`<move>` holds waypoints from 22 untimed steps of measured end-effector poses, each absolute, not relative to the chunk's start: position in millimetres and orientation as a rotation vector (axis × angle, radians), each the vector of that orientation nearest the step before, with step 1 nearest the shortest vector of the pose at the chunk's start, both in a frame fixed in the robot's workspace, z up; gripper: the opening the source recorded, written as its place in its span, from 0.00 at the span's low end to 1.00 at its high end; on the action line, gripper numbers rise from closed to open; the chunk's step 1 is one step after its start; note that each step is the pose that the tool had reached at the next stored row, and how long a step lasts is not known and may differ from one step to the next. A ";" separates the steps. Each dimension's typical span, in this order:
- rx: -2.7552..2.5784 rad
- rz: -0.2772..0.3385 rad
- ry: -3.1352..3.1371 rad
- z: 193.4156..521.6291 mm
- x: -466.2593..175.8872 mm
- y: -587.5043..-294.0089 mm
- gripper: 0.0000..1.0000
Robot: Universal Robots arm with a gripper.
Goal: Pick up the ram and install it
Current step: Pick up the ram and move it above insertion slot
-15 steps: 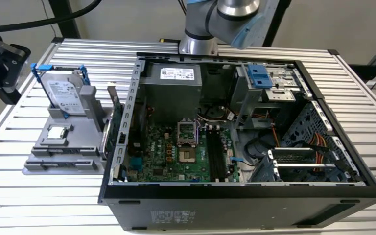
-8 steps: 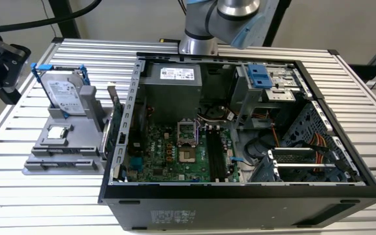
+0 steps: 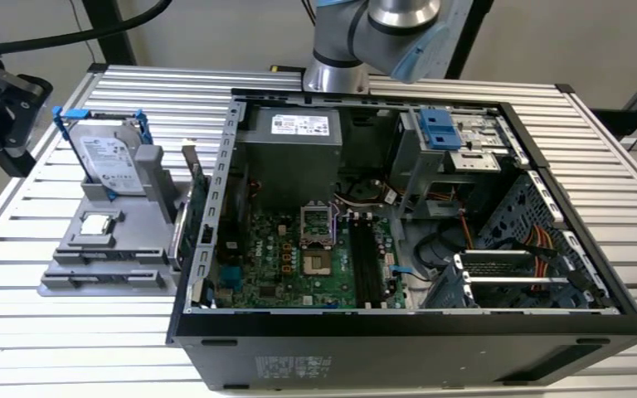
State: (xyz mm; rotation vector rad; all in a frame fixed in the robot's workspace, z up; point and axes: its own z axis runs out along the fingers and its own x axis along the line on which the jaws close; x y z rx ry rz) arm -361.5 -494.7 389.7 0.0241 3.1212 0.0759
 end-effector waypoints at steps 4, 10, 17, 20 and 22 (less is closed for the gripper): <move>-0.007 0.076 3.122 389.7 -361.4 -494.8 0.00; -0.056 0.077 3.122 389.7 -361.5 -494.7 0.00; -0.123 0.077 3.121 389.7 -361.5 -494.7 0.00; -0.151 0.078 3.120 389.7 -361.5 -494.7 0.00; -0.170 0.078 3.120 389.7 -361.5 -494.7 0.00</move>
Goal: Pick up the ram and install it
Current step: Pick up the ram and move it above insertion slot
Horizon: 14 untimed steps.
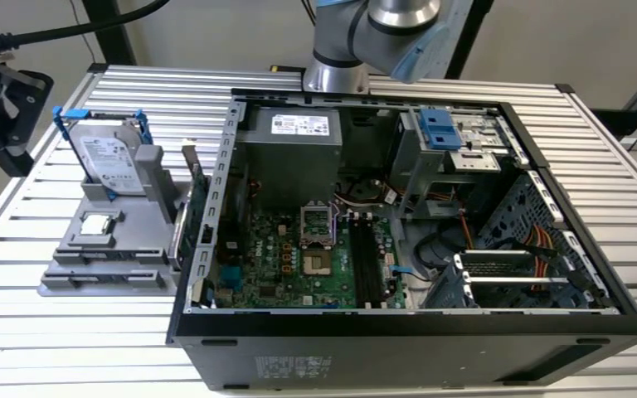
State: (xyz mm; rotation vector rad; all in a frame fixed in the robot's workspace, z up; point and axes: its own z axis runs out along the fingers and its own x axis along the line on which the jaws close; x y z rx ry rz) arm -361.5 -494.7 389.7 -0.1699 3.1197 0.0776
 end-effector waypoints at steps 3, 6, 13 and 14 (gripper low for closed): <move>-0.200 0.078 3.118 389.7 -361.5 -494.8 0.00; -0.229 0.078 3.117 389.7 -361.5 -494.7 0.00; -0.298 0.079 3.112 389.7 -361.5 -494.7 0.00; -0.308 0.079 3.111 389.7 -361.5 -494.7 0.00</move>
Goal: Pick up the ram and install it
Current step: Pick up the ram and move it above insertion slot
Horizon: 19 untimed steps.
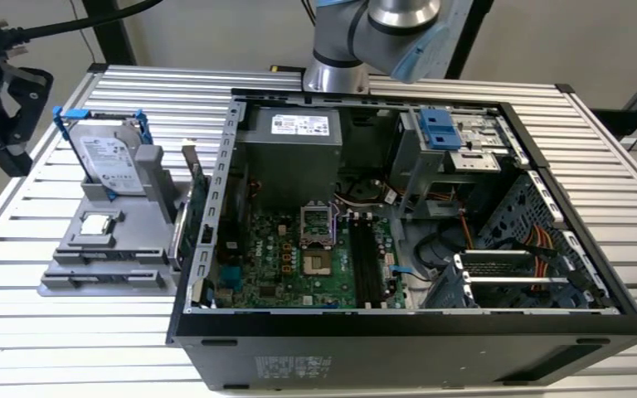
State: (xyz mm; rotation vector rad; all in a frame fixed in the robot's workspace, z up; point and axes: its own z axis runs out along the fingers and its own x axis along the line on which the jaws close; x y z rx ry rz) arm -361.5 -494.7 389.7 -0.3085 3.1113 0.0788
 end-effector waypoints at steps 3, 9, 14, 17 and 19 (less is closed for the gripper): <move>-0.336 0.079 3.109 389.7 -361.5 -494.7 0.00; -0.388 0.079 3.104 389.7 -361.5 -494.7 0.00; -0.429 0.080 3.099 389.7 -361.5 -494.7 0.00; -0.448 0.080 3.096 389.7 -361.5 -494.7 0.00; -0.457 0.080 3.095 389.7 -361.5 -494.7 0.00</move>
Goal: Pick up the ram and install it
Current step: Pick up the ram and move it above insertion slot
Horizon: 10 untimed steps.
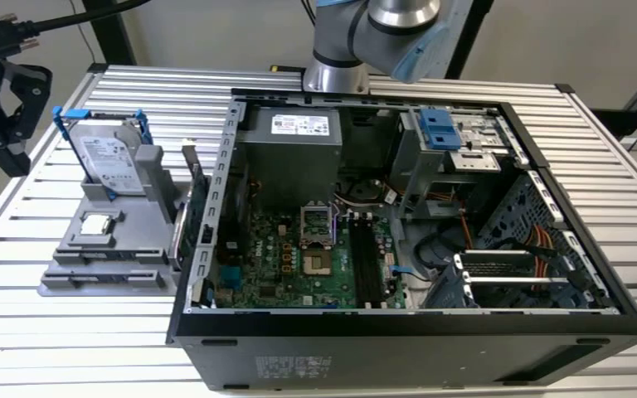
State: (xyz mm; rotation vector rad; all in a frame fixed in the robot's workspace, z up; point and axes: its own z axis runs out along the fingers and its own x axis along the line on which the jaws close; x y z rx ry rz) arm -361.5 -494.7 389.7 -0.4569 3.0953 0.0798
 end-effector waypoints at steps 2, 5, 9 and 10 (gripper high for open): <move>-0.466 0.080 3.094 389.7 -361.5 -494.7 0.00; -0.482 0.080 3.092 389.7 -361.5 -494.7 0.00; -0.509 0.080 3.088 389.7 -361.5 -494.7 0.00; -0.517 0.080 3.087 389.7 -361.5 -494.7 0.00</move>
